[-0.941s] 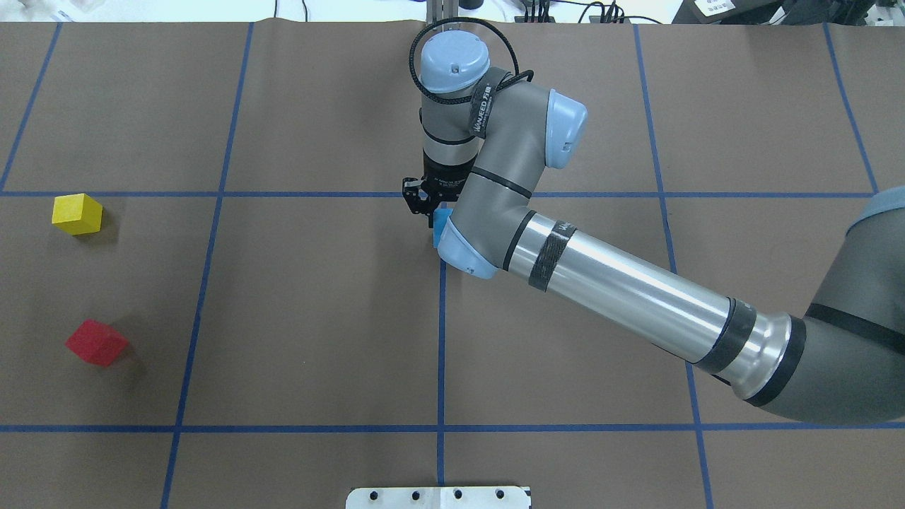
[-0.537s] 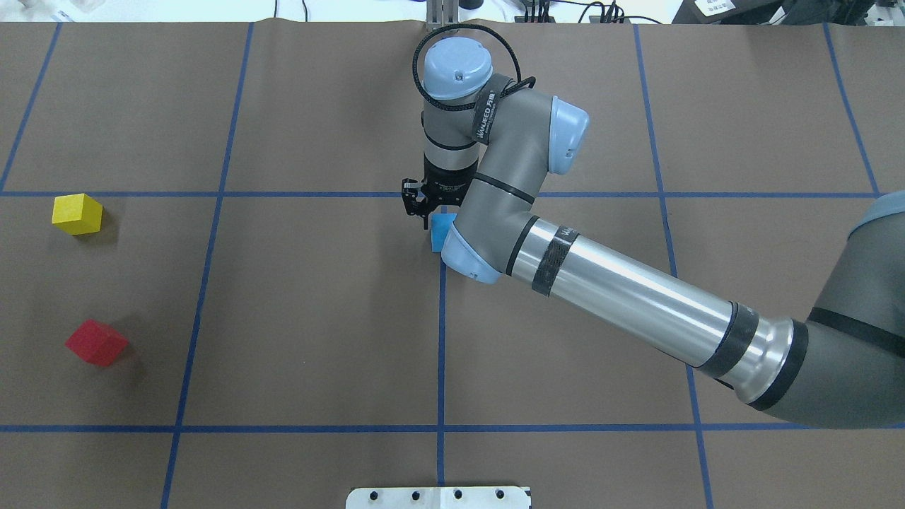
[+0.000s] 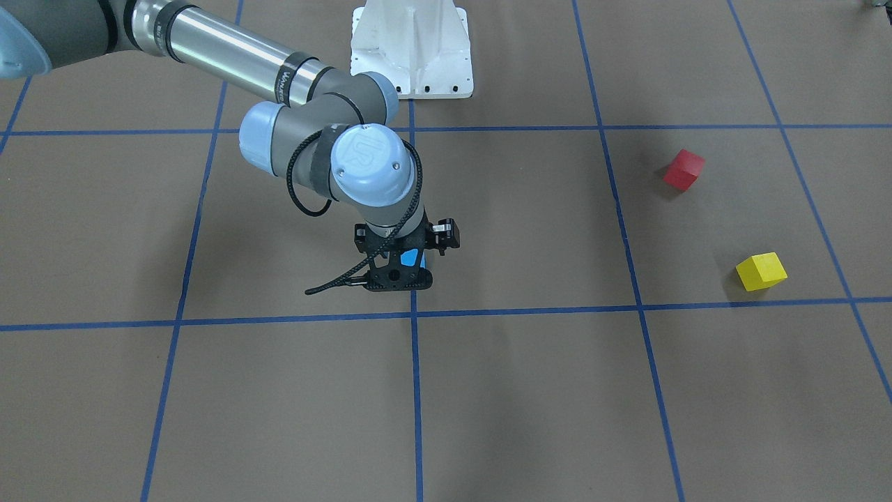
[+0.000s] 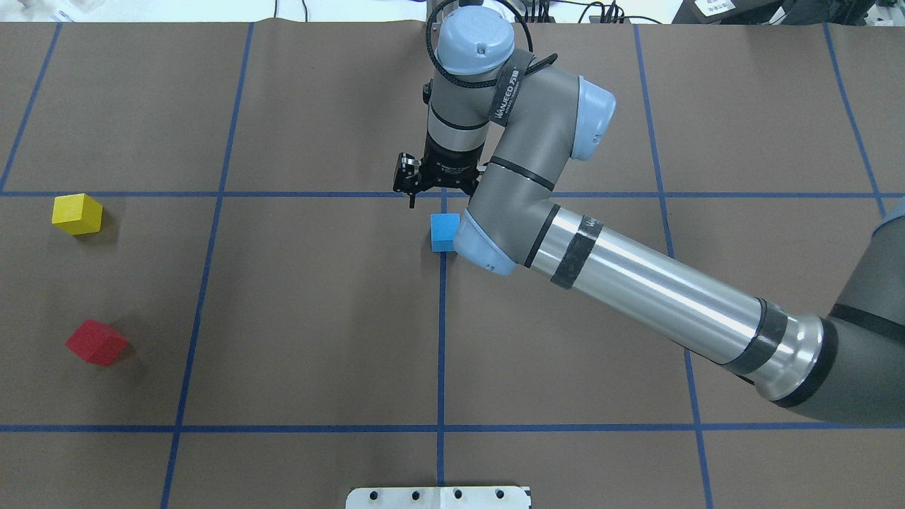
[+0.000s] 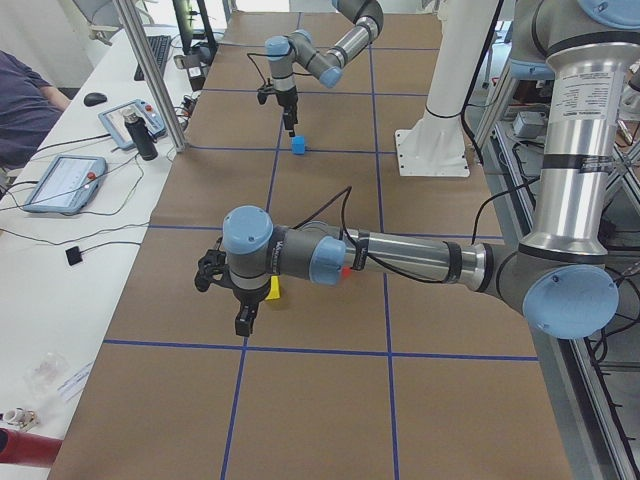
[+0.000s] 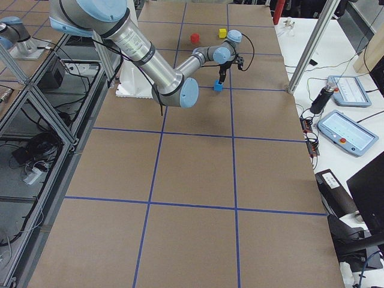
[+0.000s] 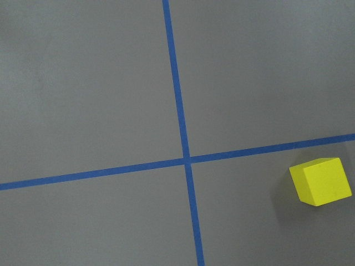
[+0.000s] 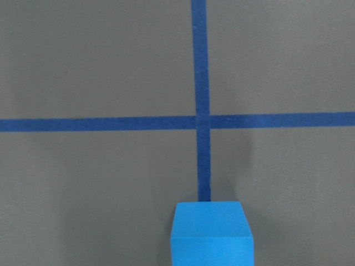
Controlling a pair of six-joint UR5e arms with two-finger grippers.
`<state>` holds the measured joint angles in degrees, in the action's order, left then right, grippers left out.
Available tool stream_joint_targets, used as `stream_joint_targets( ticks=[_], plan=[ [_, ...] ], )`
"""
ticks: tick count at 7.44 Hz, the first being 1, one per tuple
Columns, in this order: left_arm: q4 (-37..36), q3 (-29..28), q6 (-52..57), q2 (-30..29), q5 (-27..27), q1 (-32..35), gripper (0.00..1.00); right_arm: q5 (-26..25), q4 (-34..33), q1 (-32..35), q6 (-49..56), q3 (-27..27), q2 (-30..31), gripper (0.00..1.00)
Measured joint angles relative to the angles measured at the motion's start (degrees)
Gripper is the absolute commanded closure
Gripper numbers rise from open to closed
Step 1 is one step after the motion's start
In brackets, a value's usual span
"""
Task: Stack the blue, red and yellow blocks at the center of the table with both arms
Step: 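Raise the right gripper away from the blue cube while the left arm reaches in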
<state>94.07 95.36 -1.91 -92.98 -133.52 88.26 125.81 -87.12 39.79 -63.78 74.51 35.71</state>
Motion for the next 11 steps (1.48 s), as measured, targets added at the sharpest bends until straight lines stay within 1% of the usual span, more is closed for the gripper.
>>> stream_joint_targets(
  ticks=[1, 2, 3, 4, 5, 6, 7, 9, 11],
  plan=[
    [-0.2, 1.8, -4.0, -0.1, 0.1, -2.6, 0.00, 0.2, -2.4, 2.1, 0.3, 4.8, 2.7, 0.01],
    [0.0, 4.5, -11.3, 0.1, 0.3, -6.8, 0.00, 0.2, -4.0, 4.8, 1.7, 9.0, 6.1, 0.01],
    [0.5, 8.4, -20.5, 1.0, 1.3, -11.4, 0.00, 0.2, -4.6, 7.5, 4.9, 11.9, 9.5, 0.01],
    [2.2, 12.1, -27.0, 3.0, 3.5, -15.5, 0.00, 0.4, -4.9, 10.0, 9.0, 13.6, 12.4, 0.01],
    [6.5, 14.6, -29.9, 6.1, 6.9, -20.2, 0.00, 0.8, -4.9, 12.2, 12.9, 14.4, 14.6, 0.01],
    [11.8, 15.7, -31.0, 8.6, 9.8, -25.0, 0.00, 1.0, -4.8, 13.4, 15.9, 14.7, 16.2, 0.01],
    [15.7, 16.5, -31.7, 9.9, 11.2, -29.5, 0.00, 0.9, -4.7, 14.0, 18.3, 14.7, 17.5, 0.01],
    [18.6, 18.8, -32.1, 10.8, 11.8, -35.4, 0.00, 0.8, -4.6, 14.4, 21.5, 14.6, 18.8, 0.01],
    [19.0, 19.6, -31.9, 11.1, 12.0, -39.8, 0.00, 0.8, -4.6, 14.4, 22.1, 14.5, 19.3, 0.01]
  ],
)
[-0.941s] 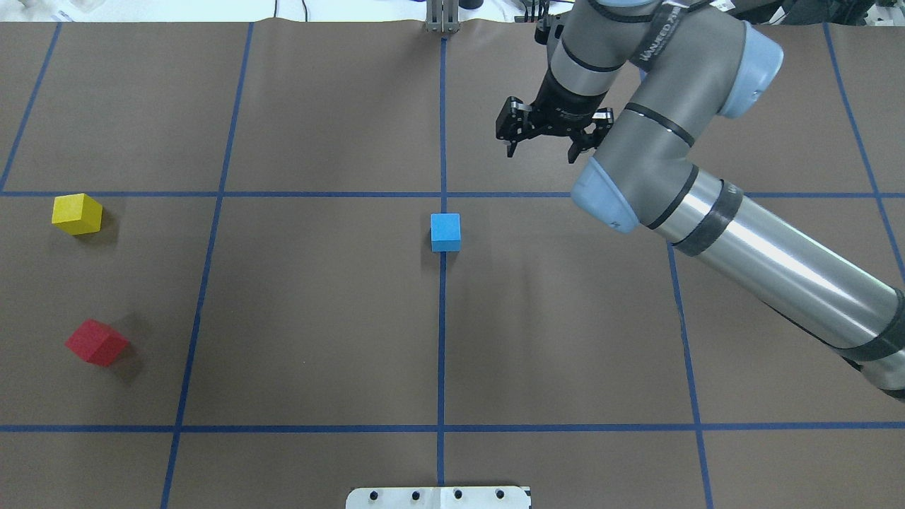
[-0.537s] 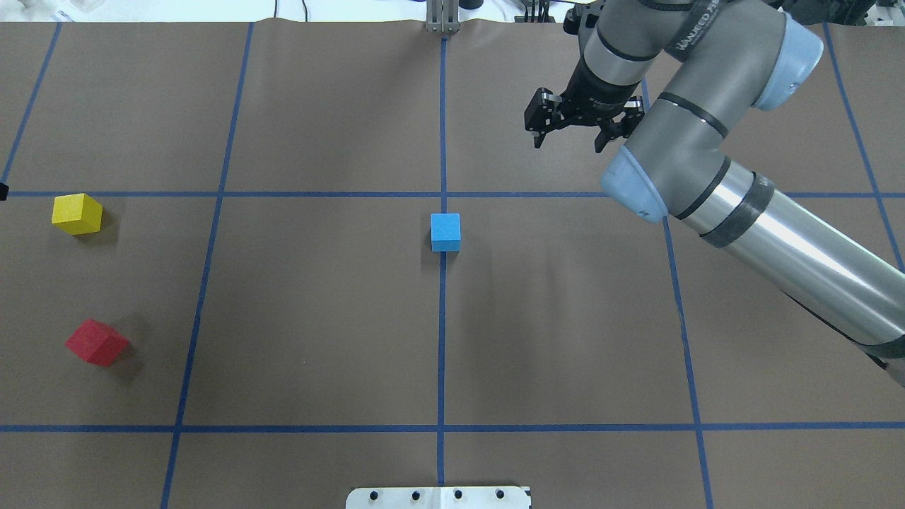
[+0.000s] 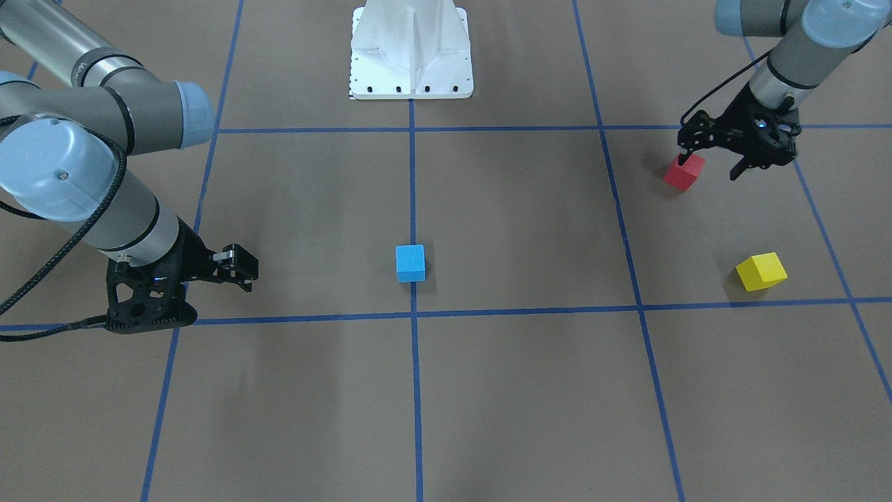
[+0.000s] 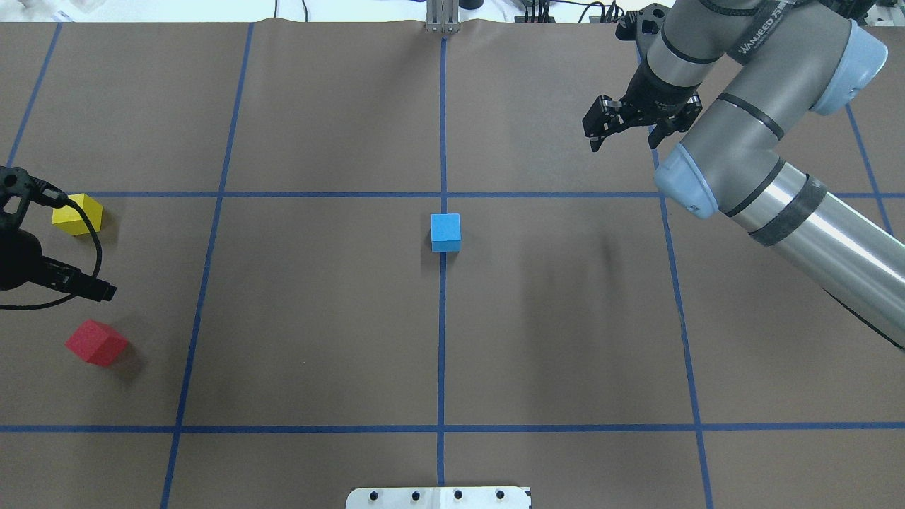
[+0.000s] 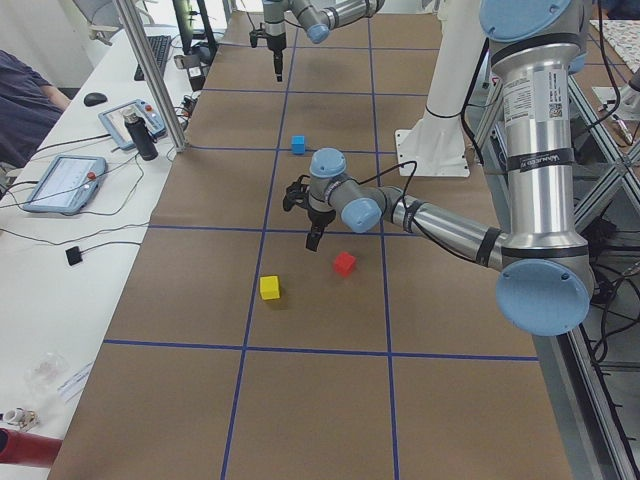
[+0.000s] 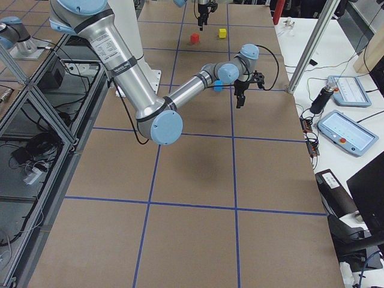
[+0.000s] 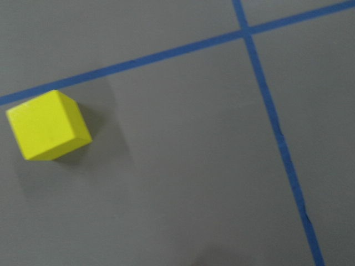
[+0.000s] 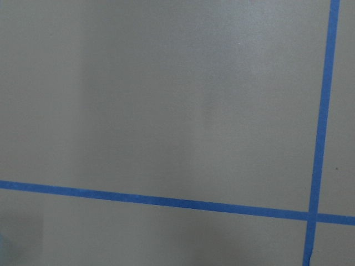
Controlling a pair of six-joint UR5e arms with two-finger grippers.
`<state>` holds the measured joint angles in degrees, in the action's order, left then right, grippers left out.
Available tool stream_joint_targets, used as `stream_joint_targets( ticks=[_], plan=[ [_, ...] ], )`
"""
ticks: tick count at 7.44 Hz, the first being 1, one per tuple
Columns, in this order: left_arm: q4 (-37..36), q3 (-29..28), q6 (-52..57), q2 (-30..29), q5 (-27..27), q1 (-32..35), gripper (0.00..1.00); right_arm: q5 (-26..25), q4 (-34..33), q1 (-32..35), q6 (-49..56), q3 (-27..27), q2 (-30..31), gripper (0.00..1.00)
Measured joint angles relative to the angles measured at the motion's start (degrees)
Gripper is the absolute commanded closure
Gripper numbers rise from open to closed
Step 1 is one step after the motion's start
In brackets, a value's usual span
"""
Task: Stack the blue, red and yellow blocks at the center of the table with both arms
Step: 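Lower the left gripper onto the red cube and close it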
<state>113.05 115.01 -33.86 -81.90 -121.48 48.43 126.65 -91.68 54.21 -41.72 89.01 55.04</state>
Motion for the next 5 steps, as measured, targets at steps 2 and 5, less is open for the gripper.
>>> stream_joint_targets(
  ticks=[2, 5],
  plan=[
    [0.1, 0.1, 0.2, 1.3, 0.4, -2.5, 0.00, 0.1, 0.0, 0.0, -0.1, -0.1, 0.1, 0.01],
    [0.2, -0.3, 1.0, 3.1, 1.1, -3.5, 0.00, 0.5, -0.1, -0.1, -0.6, -0.2, 0.0, 0.01]
  ],
)
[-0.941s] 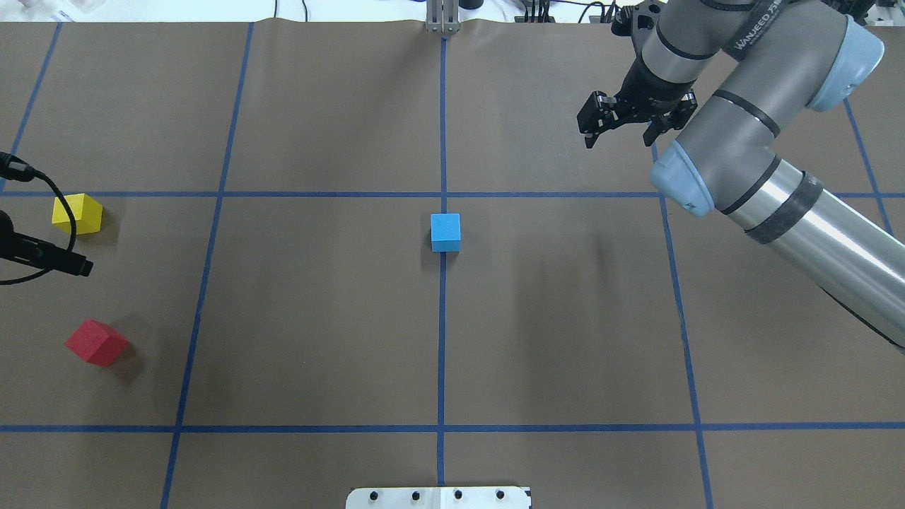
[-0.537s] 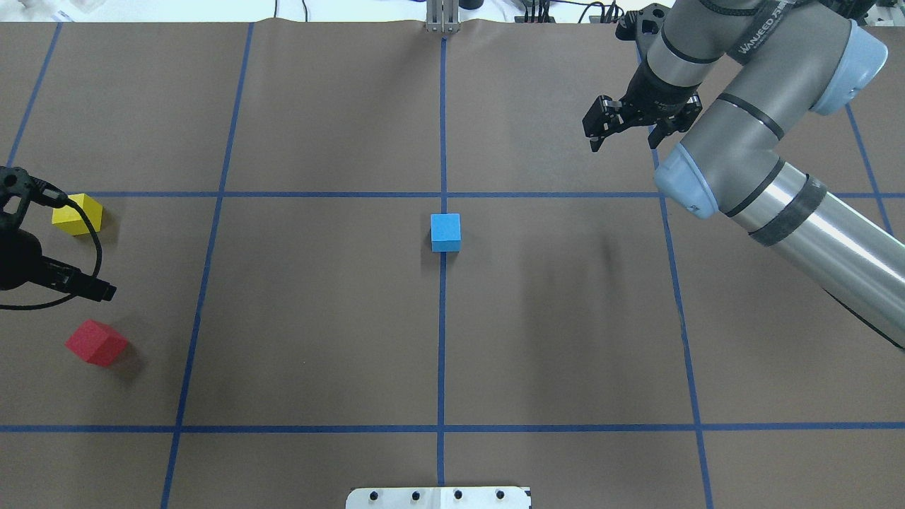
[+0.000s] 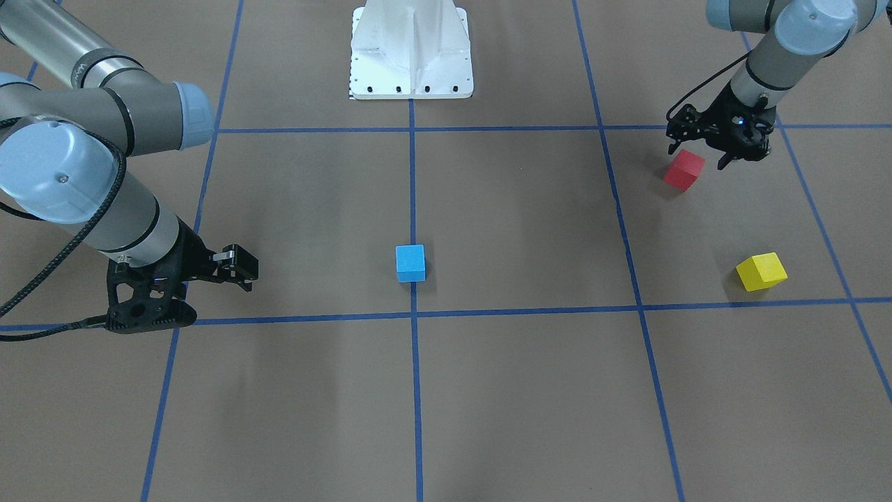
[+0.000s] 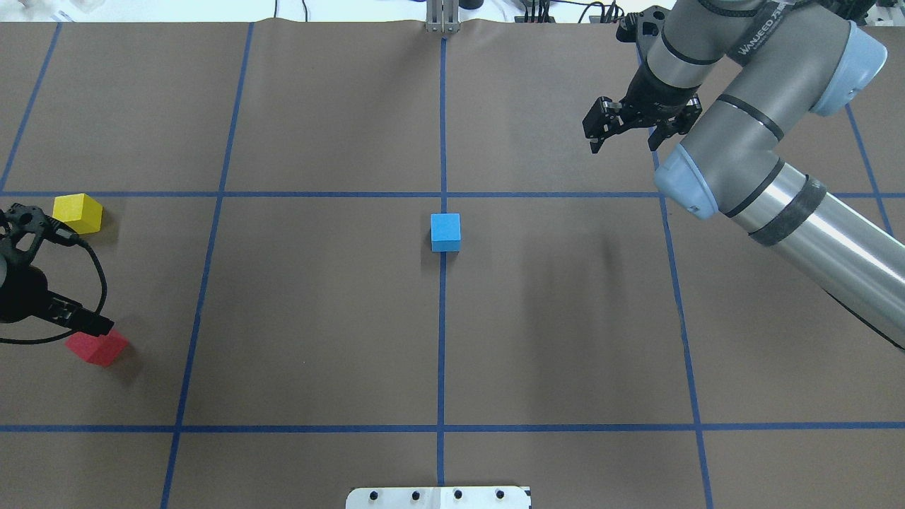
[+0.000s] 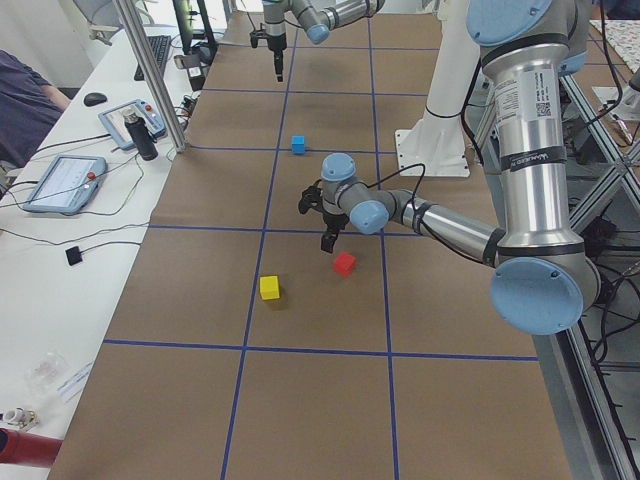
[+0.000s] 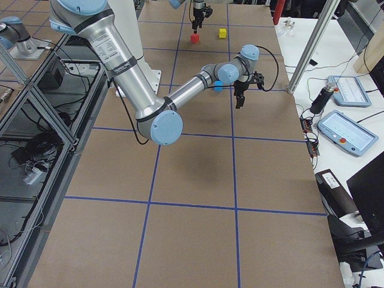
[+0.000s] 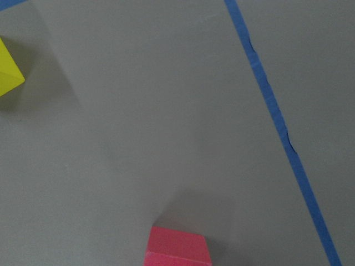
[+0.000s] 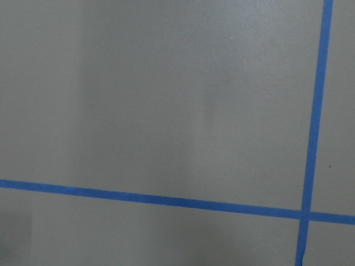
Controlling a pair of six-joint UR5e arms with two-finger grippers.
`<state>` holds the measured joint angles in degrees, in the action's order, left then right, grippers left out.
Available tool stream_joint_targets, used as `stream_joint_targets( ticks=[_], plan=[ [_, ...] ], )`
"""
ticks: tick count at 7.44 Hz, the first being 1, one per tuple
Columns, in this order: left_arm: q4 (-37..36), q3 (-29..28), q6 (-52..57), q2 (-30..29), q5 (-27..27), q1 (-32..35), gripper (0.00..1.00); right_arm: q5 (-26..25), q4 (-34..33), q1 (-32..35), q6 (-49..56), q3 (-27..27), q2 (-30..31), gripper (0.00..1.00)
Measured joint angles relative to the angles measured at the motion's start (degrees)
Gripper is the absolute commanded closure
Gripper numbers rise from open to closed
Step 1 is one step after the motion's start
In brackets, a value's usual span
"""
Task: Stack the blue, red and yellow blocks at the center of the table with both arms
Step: 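Lower the left gripper onto the red cube and close it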
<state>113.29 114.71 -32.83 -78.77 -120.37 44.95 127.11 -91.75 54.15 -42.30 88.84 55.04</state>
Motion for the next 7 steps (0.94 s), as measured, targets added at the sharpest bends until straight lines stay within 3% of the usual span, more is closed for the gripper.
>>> stream_joint_targets(
  ticks=[7],
  plan=[
    [0.1, -3.7, 0.7, -0.5, 0.1, -3.3, 0.00, 0.1, 0.0, 0.0, -0.1, 0.0, 0.1, 0.01]
  ],
)
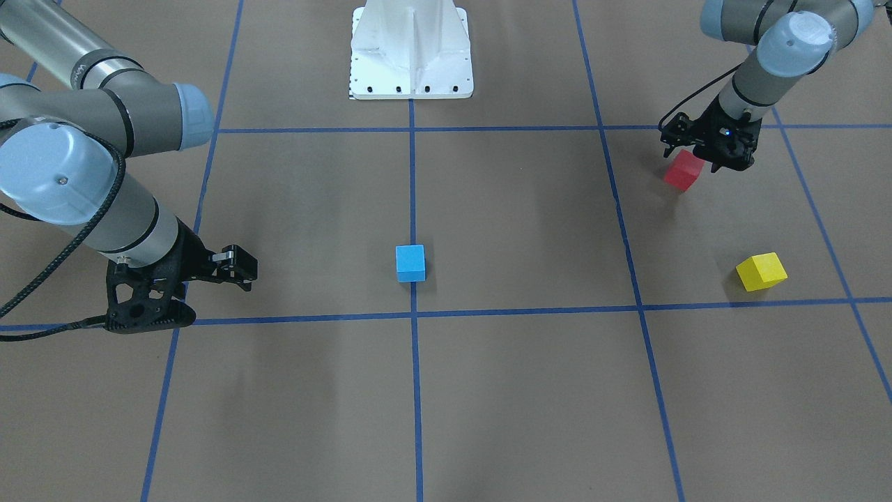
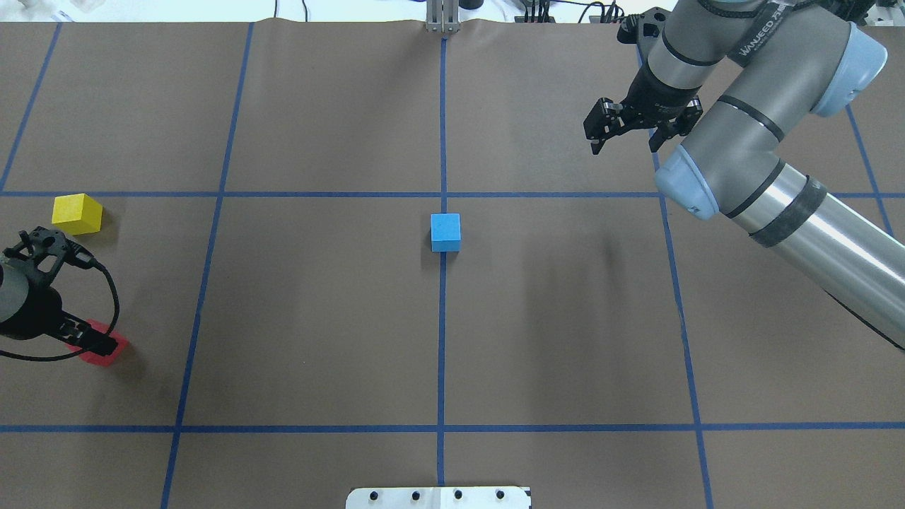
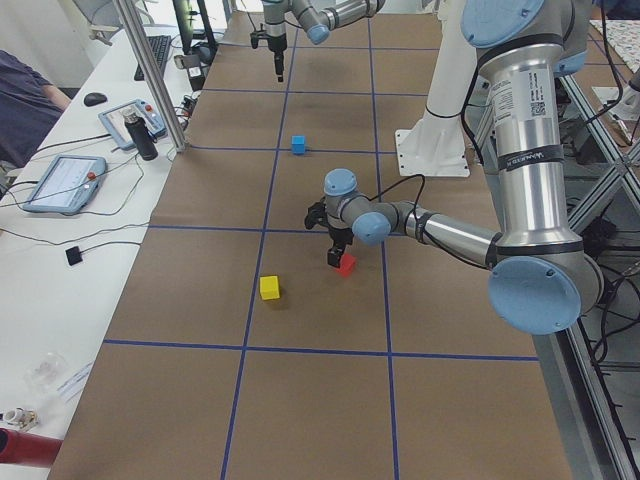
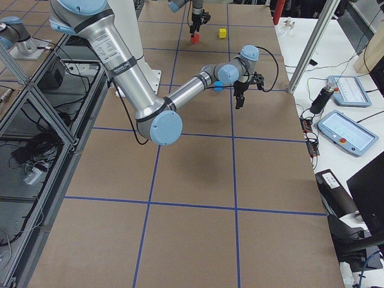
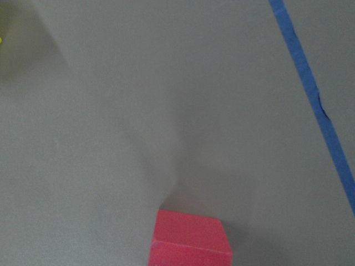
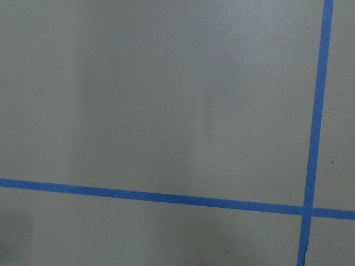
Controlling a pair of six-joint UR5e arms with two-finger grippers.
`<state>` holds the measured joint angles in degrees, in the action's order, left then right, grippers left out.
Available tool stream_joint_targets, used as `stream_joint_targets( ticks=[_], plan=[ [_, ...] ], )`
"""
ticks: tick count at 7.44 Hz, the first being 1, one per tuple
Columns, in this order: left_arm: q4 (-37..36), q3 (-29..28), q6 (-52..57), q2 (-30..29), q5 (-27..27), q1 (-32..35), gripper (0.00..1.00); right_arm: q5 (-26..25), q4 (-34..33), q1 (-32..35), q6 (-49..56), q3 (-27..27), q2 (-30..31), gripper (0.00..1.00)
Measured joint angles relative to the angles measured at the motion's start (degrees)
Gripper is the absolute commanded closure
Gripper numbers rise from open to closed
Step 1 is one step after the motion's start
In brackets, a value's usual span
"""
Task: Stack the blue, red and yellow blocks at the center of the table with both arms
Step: 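Lower the left gripper onto the red cube and close it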
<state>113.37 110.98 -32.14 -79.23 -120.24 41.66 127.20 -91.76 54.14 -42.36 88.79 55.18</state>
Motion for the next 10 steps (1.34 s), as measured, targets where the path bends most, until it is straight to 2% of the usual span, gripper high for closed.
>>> stream_joint_targets(
  ticks=[5, 8, 9, 10],
  plan=[
    [0.1, -2.8, -0.1, -1.5, -0.1, -1.6, 0.01, 0.0, 0.0, 0.0, -0.1, 0.1, -0.1, 0.01],
    [0.1, -4.0, -0.1, -2.3, 0.0, -1.5, 0.40, 0.0, 0.0, 0.0, -0.1, 0.2, -0.2, 0.01],
    [0.1, -3.9, -0.1, -2.2, -0.1, -1.4, 0.63, 0.0, 0.0, 0.0, -0.2, 0.3, -0.2, 0.01],
    [0.2, -3.7, 0.0, -2.0, -0.1, -1.3, 0.90, 0.1, 0.0, 0.0, -0.2, 0.4, -0.1, 0.01]
  ],
)
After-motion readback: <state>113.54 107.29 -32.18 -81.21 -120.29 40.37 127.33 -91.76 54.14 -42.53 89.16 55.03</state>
